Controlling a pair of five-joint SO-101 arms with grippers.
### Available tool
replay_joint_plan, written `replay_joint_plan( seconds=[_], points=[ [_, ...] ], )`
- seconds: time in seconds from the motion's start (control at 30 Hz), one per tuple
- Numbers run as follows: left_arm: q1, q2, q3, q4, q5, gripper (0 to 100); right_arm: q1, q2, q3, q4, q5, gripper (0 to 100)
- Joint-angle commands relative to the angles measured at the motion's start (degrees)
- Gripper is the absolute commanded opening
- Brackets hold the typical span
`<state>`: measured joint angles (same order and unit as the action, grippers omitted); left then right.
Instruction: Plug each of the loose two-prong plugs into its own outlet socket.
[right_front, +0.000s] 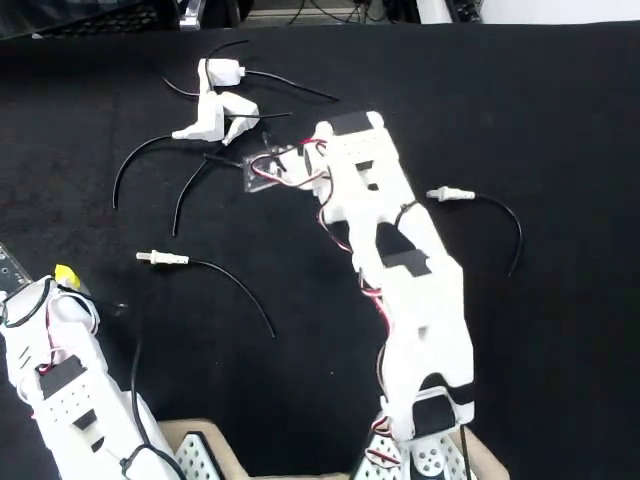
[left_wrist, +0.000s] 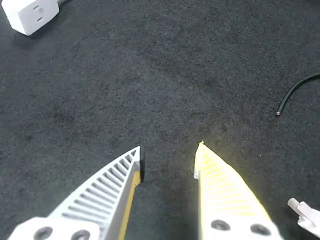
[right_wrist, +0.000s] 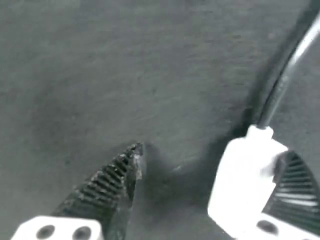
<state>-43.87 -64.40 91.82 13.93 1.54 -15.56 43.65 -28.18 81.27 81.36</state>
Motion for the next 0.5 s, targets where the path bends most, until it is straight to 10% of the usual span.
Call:
replay_joint_plan(
  seconds=[0.0, 0.23, 0.47],
  points=[
    [0.57, -0.44, -0.48, -1.58, -0.44, 18, 0.53, 2.95, -4.62, -0.35, -1.23, 28.6],
    [0.57, -0.44, -0.48, -1.58, -0.44, 18, 0.7, 6.29, -14.73, 5.27, -4.4, 3.0],
    [0.57, -0.44, -0.48, -1.58, -0.44, 18, 0.7, 6.46, -25.98, 12.66, -4.48, 16.1]
  ],
)
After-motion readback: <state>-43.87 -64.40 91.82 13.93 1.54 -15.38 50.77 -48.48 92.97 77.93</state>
